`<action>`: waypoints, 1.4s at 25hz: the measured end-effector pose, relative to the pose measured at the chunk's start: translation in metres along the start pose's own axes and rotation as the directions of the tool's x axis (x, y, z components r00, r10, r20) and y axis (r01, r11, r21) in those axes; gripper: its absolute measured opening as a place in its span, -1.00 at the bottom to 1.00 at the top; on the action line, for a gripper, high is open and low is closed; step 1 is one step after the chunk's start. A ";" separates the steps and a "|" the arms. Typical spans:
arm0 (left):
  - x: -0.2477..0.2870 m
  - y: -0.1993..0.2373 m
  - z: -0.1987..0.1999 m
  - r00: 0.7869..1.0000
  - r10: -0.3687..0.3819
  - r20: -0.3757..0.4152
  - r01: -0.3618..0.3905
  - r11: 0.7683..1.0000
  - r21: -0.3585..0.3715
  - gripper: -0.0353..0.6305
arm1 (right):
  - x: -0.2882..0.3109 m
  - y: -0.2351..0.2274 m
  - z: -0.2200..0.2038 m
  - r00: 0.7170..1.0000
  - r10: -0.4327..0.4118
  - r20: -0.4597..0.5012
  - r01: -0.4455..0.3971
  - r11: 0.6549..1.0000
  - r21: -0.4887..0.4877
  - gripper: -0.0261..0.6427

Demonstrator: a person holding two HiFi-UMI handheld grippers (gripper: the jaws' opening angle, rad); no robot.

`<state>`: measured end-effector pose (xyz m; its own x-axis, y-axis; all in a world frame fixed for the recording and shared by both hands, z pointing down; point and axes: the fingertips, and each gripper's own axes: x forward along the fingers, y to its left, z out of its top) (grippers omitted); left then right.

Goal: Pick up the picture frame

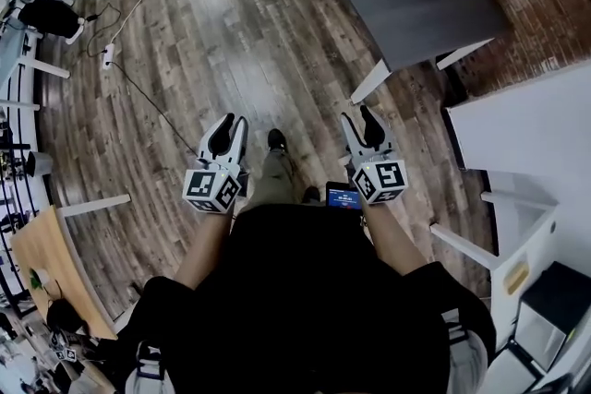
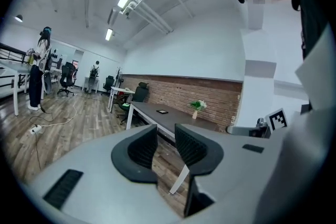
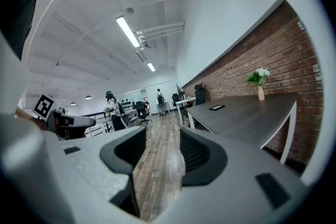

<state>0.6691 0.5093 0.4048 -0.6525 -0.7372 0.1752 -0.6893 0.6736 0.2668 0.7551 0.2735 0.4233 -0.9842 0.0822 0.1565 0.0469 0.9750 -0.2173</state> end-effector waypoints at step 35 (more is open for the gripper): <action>0.344 0.280 0.121 0.997 -0.070 0.017 0.070 0.997 -0.015 -0.63 | 0.438 -0.074 0.098 1.000 -0.025 0.000 0.025 0.998 -0.054 -0.31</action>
<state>0.2130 0.4507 0.4252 -0.6082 -0.7813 0.1403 -0.7284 0.6196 0.2926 0.3039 0.2168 0.4132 -0.9851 0.0578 0.1617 0.0314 0.9864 -0.1613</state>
